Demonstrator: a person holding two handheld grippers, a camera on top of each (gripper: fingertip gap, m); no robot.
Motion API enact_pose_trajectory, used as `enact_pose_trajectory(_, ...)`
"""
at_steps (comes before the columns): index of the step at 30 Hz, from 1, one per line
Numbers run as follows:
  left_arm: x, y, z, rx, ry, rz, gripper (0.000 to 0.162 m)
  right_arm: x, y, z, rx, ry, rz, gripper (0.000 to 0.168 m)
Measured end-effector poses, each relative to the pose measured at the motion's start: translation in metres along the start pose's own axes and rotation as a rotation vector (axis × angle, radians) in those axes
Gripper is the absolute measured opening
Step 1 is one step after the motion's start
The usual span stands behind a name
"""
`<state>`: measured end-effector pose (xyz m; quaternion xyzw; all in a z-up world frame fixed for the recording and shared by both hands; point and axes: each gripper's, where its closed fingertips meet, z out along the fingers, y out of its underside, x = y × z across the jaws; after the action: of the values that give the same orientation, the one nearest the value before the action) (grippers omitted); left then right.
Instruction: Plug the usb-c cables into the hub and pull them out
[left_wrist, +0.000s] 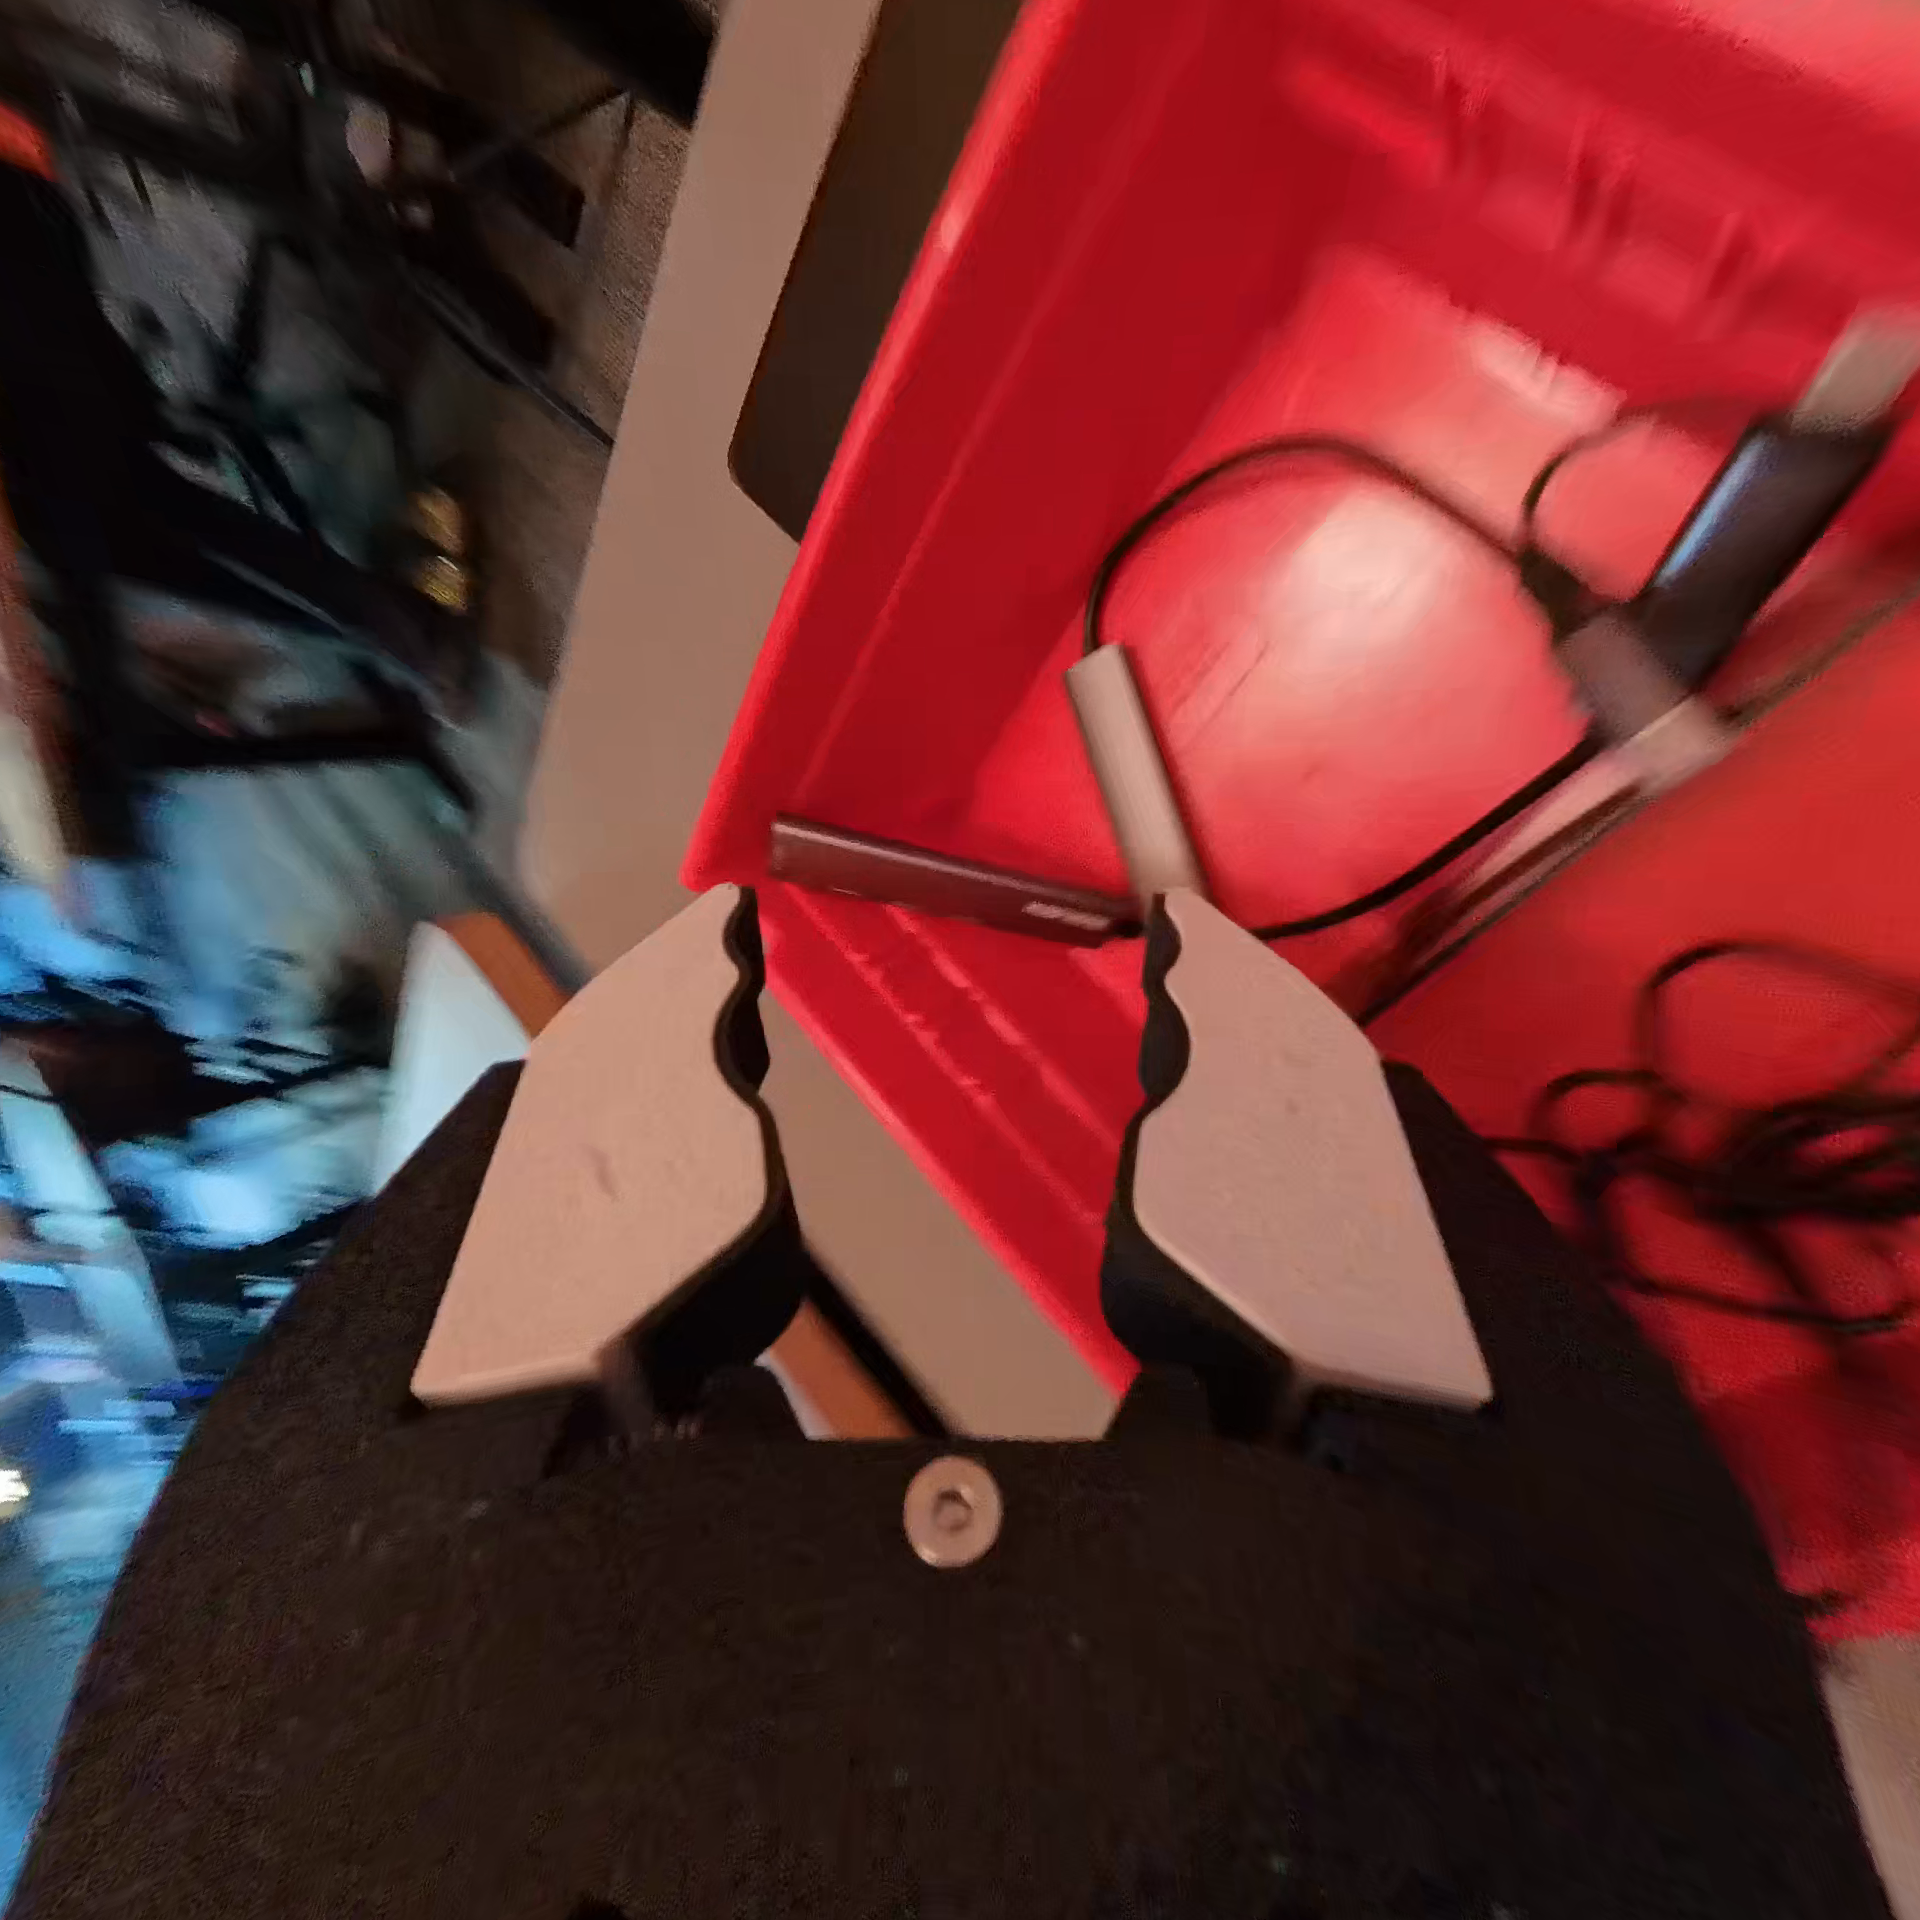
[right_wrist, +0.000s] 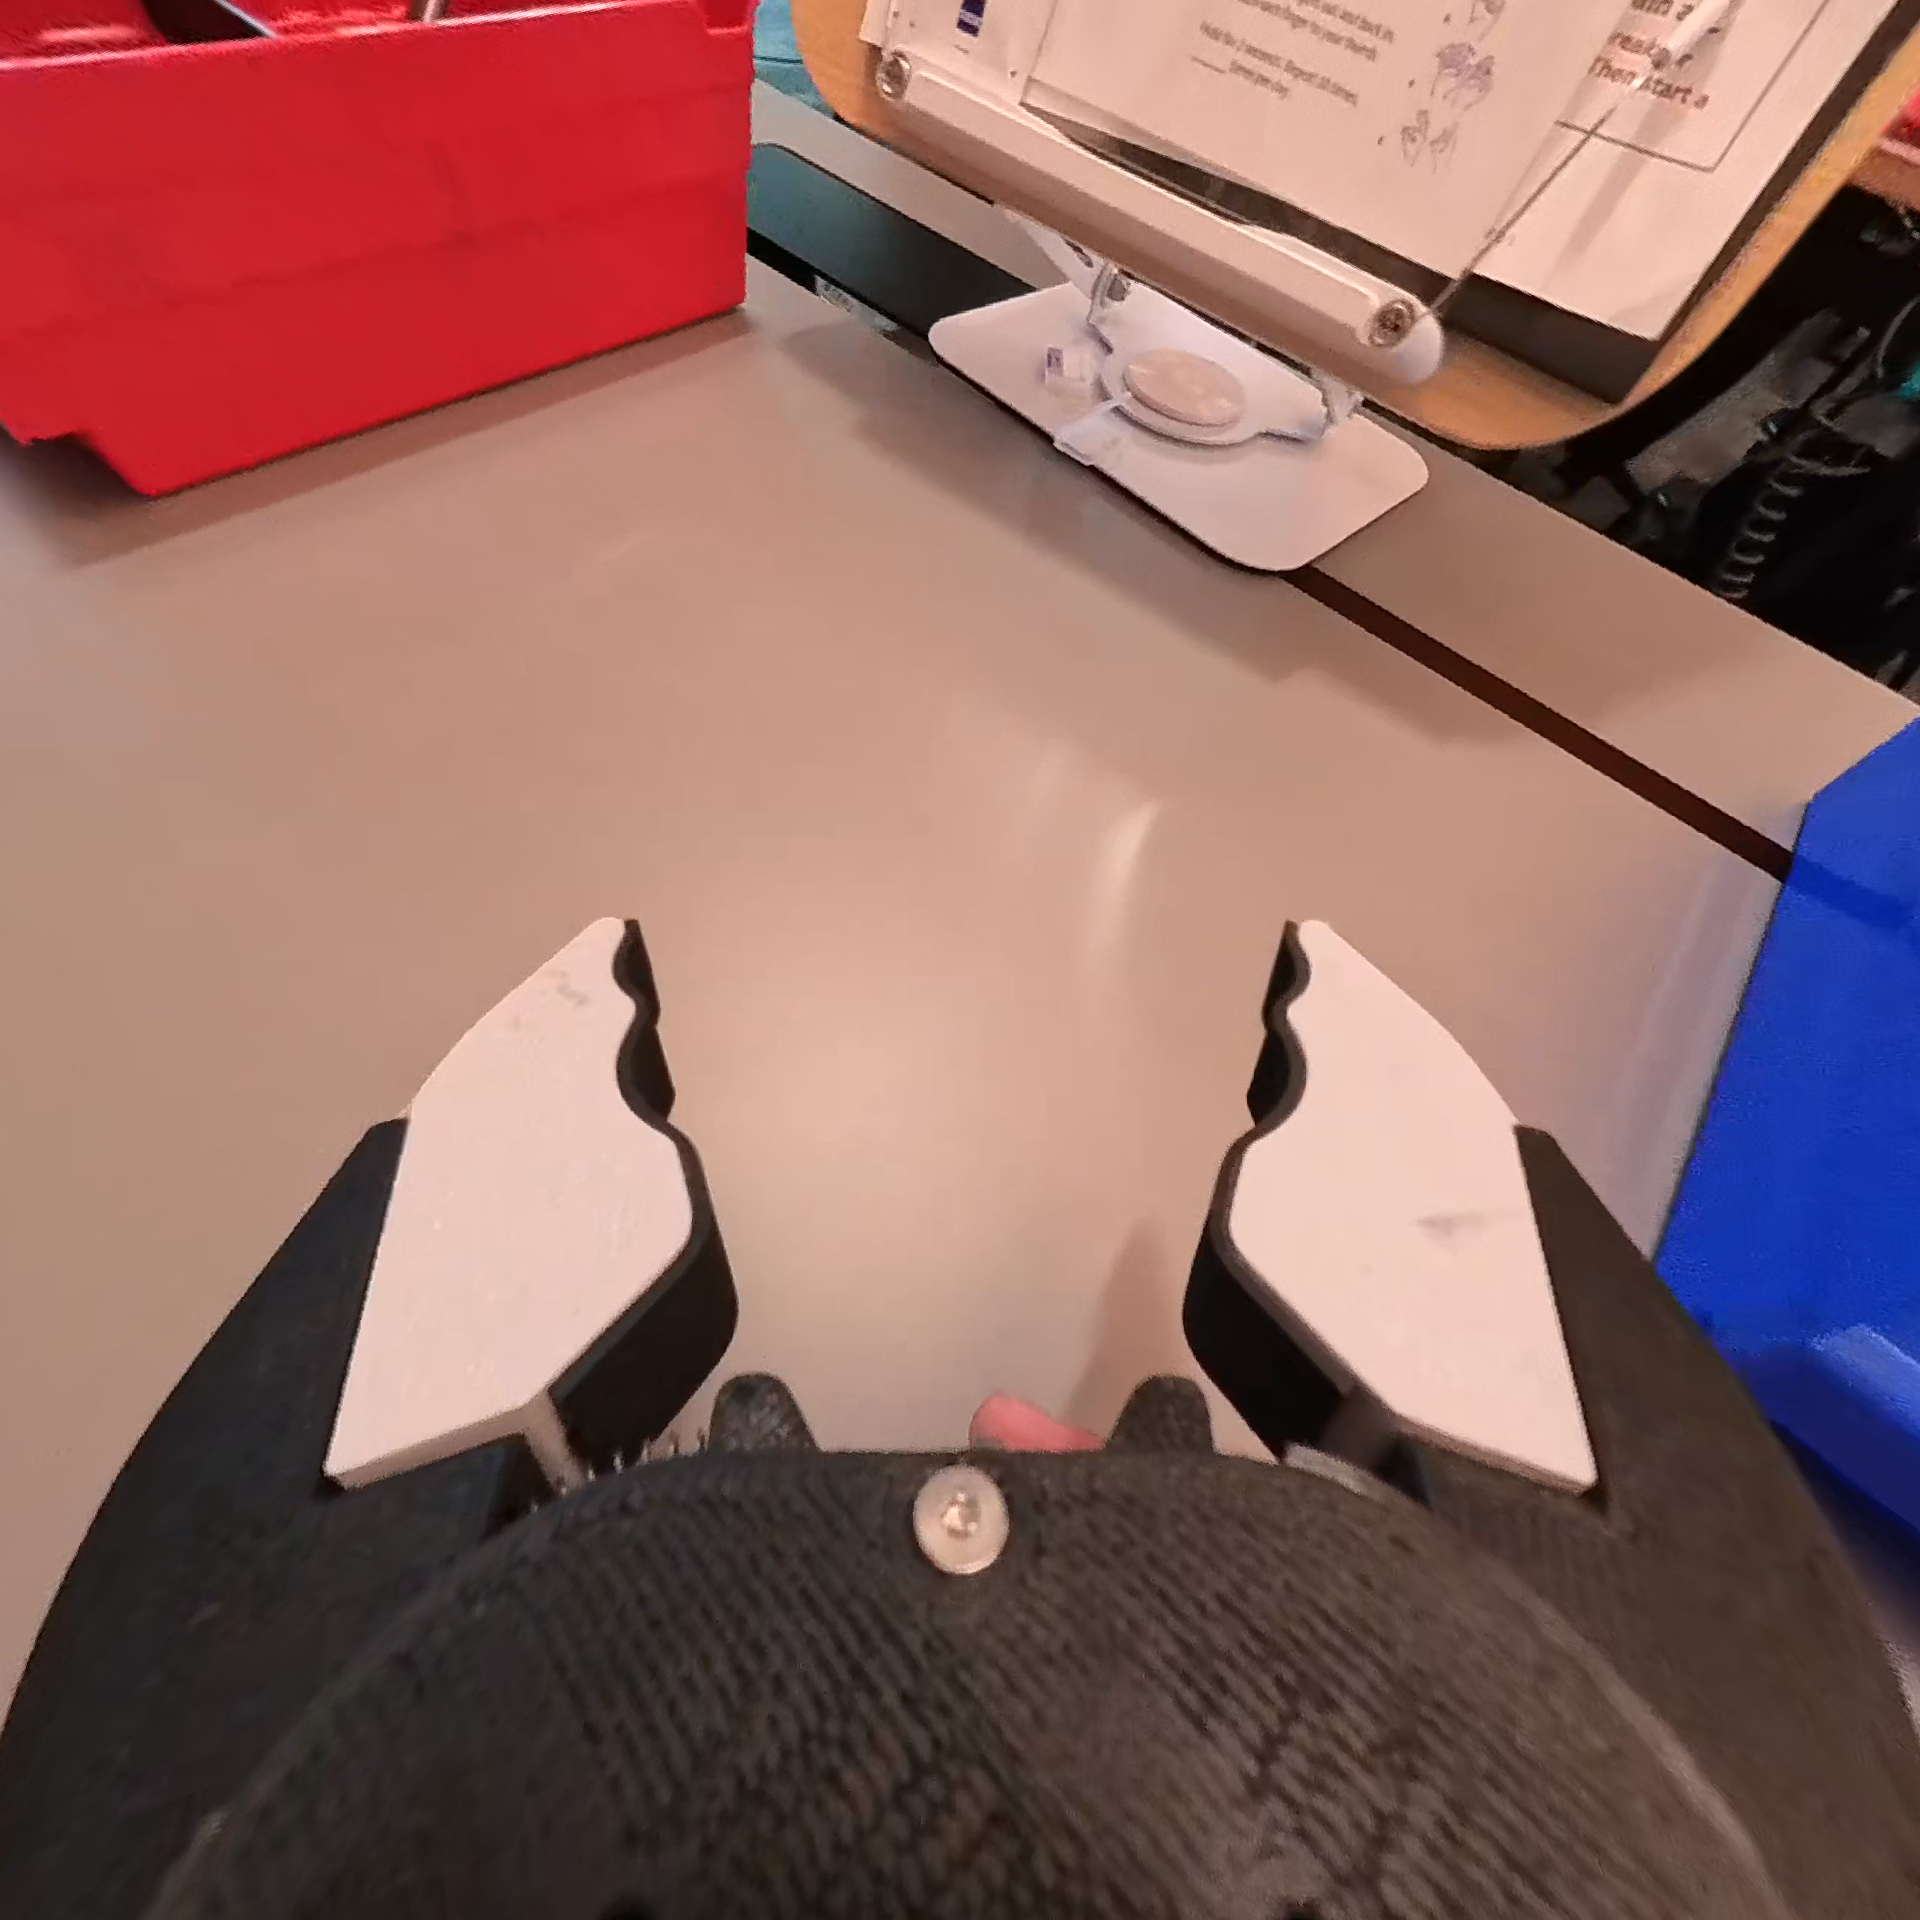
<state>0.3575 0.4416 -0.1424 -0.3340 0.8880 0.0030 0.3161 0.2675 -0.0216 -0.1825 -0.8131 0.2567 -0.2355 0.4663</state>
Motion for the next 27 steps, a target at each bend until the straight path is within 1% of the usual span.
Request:
enact_pose_trajectory(2, -0.002, 0.002, 0.014, -0.068, -0.044, 0.285, 0.071, 0.007, 0.005, 0.000, -0.009, 0.011, 0.015, 0.111)
enact_pose_trajectory(4, 0.004, 0.007, 0.029, -0.145, -0.033, 0.565, 0.073, 0.010, 0.012, 0.002, -0.025, 0.001, 0.031, 0.111)
enact_pose_trajectory(5, 0.007, 0.010, 0.037, -0.189, -0.024, 0.676, 0.074, 0.011, 0.014, 0.002, -0.032, 0.000, 0.037, 0.111)
enact_pose_trajectory(8, 0.015, 0.025, 0.059, -0.335, 0.051, 0.867, 0.077, 0.018, 0.020, 0.002, -0.044, 0.010, 0.042, 0.110)
enact_pose_trajectory(10, 0.018, 0.034, 0.069, -0.420, 0.101, 0.908, 0.078, 0.024, 0.022, 0.000, -0.047, 0.025, 0.040, 0.110)
enact_pose_trajectory(14, 0.017, 0.048, 0.083, -0.532, 0.180, 0.896, 0.076, 0.031, 0.027, -0.001, -0.052, 0.037, 0.058, 0.110)
enact_pose_trajectory(19, 0.020, 0.058, 0.089, -0.601, 0.264, 0.939, 0.054, 0.032, 0.031, 0.000, -0.063, 0.031, 0.047, 0.109)
enact_pose_trajectory(22, 0.018, 0.059, 0.092, -0.621, 0.277, 0.961, 0.044, 0.031, 0.035, 0.001, -0.078, 0.024, 0.042, 0.109)
enact_pose_trajectory(24, 0.016, 0.060, 0.095, -0.630, 0.271, 0.961, 0.033, 0.033, 0.038, 0.001, -0.090, 0.032, 0.036, 0.108)
enact_pose_trajectory(27, 0.016, 0.062, 0.094, -0.648, 0.280, 0.971, 0.027, 0.036, 0.039, 0.000, -0.093, 0.042, 0.032, 0.107)
